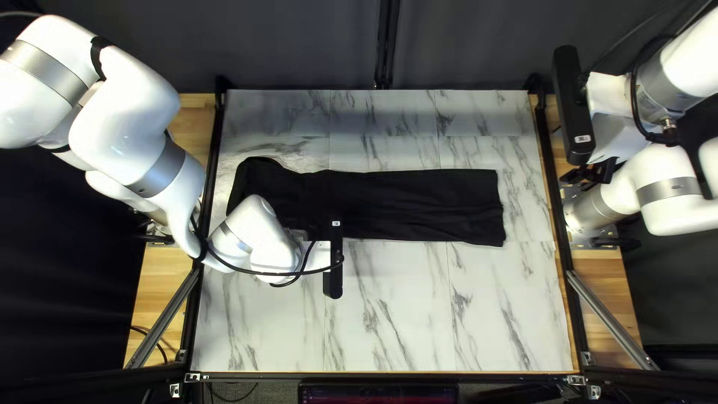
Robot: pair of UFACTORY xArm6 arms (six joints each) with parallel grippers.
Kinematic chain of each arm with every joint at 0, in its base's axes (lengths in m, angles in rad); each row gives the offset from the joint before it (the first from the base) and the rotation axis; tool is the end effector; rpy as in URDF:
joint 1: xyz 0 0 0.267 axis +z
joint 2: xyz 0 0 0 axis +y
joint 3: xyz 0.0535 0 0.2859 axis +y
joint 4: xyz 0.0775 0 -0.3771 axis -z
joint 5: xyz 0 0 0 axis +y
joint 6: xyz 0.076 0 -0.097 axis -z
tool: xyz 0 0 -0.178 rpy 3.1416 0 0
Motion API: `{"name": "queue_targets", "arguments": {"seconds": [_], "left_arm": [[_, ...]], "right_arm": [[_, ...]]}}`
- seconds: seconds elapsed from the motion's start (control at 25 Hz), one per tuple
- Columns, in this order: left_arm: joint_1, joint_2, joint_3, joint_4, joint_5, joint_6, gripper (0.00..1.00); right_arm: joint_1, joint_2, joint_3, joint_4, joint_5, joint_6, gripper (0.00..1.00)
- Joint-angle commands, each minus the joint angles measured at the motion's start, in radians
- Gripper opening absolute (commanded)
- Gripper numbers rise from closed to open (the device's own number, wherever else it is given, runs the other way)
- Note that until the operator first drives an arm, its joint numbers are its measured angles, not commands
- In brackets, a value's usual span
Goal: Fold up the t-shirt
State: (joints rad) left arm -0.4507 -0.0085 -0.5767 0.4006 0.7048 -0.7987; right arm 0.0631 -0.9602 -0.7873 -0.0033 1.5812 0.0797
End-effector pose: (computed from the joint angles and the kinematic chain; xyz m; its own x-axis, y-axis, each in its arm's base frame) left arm 0.3576 -0.1209 0.0050 0.9987 0.0194 0.0478 0.0312 -0.9652 -0.2596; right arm 0.2740 0.0164 0.3587 0.9861 -0.0175 0.1653 -0.0161 -0.9998 -0.0099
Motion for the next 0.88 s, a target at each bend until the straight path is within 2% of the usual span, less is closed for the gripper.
{"name": "queue_targets", "arguments": {"seconds": [0.04, 0.08, 0.12, 0.4, 0.8, 0.88], "left_arm": [[-0.003, 0.002, -0.006, 0.002, -0.004, -0.008, 0.64], [0.0, 0.004, -0.005, 0.004, -0.011, -0.009, 0.95], [0.004, 0.012, -0.007, 0.006, -0.02, -0.01, 1.0], [0.005, 0.031, -0.026, 0.012, -0.02, -0.031, 1.0], [0.008, 0.039, -0.029, 0.023, -0.017, -0.062, 0.79], [0.011, 0.043, -0.027, 0.032, -0.023, -0.073, 0.79]], "right_arm": [[0.0, 0.0, 0.0, 0.0, 0.0, 0.0, 1.0], [0.0, 0.0, 0.0, 0.0, 0.0, 0.0, 1.0], [0.0, 0.0, 0.0, 0.0, 0.0, 0.0, 1.0], [0.0, 0.0, 0.0, 0.0, 0.0, 0.0, 1.0], [0.0, 0.0, 0.0, 0.0, 0.0, 0.0, 1.0], [0.0, 0.0, 0.0, 0.0, 0.0, 0.0, 1.0]]}}
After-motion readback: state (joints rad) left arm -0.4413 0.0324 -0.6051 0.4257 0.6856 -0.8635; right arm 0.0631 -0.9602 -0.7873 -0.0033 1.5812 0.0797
